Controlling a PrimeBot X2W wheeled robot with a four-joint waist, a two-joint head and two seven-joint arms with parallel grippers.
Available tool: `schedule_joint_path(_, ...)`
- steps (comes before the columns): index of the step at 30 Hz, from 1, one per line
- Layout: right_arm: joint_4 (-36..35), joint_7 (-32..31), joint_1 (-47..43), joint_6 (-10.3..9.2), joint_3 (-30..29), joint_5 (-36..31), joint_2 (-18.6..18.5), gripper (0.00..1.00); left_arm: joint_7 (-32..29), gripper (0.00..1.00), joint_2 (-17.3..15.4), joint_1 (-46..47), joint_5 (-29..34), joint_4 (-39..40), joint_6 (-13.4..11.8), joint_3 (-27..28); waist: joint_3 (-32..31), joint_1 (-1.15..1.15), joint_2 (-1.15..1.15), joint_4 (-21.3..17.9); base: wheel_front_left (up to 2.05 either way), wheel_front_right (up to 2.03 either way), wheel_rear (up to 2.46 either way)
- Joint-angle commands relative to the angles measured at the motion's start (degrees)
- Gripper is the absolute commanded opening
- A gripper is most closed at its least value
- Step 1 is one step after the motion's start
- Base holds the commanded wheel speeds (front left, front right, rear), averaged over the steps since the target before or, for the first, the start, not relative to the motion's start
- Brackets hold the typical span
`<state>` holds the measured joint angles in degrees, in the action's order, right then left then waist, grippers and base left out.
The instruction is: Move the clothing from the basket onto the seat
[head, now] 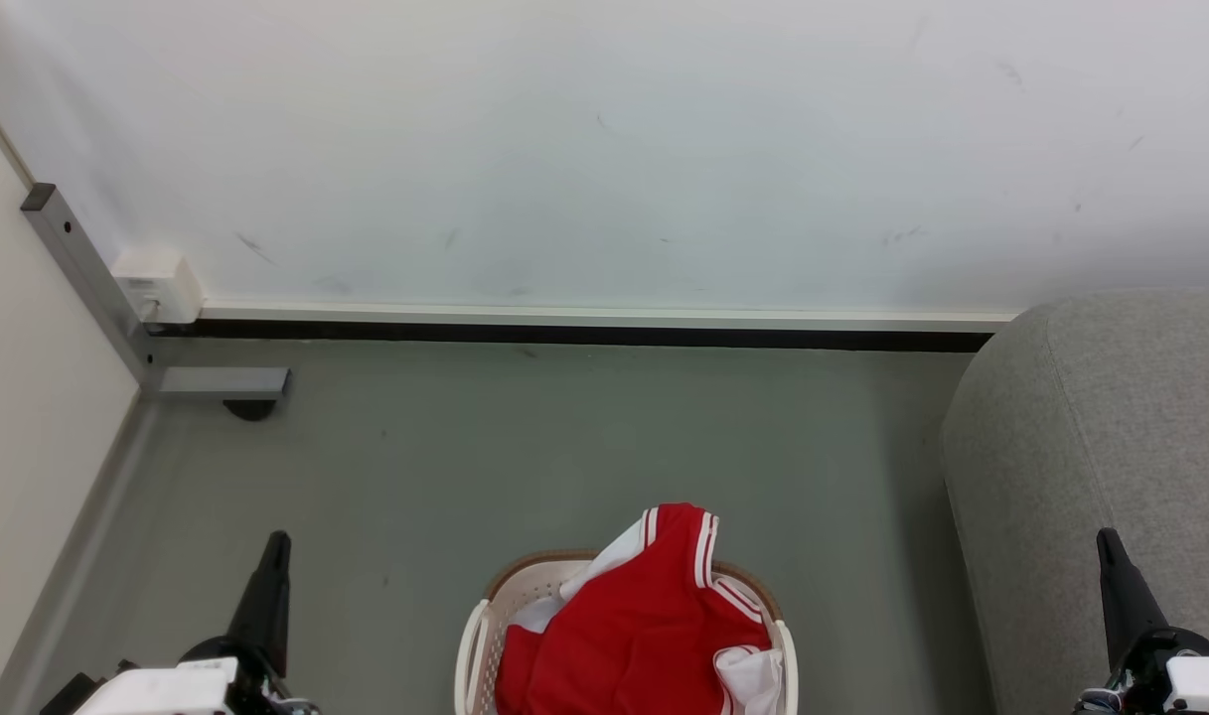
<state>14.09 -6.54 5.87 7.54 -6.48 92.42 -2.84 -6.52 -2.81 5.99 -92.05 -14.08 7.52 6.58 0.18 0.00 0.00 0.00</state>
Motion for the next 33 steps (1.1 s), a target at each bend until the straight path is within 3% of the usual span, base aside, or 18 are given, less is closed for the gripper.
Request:
schedule_joint_path(1, -0.3, -0.1, 0.7, -0.11, -0.2, 0.0, 0.0, 0.00, -0.2, 0.00, -0.1, 0.5, -0.7, 0.2, 0.0, 0.0, 0.0, 0.00, 0.00, 0.0, 0.00, 0.00, 0.00)
schedule_joint_path(9, -0.3, -0.1, 0.7, -0.11, -0.2, 0.0, 0.0, 0.00, -0.2, 0.00, -0.1, 0.5, -0.7, 0.2, 0.0, 0.0, 0.0, 0.00, 0.00, 0.0, 0.00, 0.00, 0.00)
schedule_joint_path(10, 0.0, 0.0, 0.0, 0.00, 0.0, 0.0, 0.0, 1.00, 0.0, 1.00, 0.0, 0.0, 0.0, 0.0, 0.0, 0.0, 0.0, 0.00, 0.00, 0.0, 0.00, 0.00, 0.00)
schedule_joint_path(22, -0.2, 2.8, -1.6, 0.00, 1.7, -3.2, -0.6, 1.00, 3.0, 1.00, 0.2, -0.9, 2.2, -0.9, -0.1, -2.5, 0.0, 0.00, 0.00, 0.0, 0.00, 0.00, 0.00)
schedule_joint_path(33, -3.0, 5.8, -2.4, -0.01, 3.4, -19.0, -2.0, 1.00, 5.8, 1.00, 0.1, -0.9, 12.0, 0.4, -1.8, -4.8, 0.1, 0.00, 0.00, -0.1, 0.00, 0.00, 0.00)
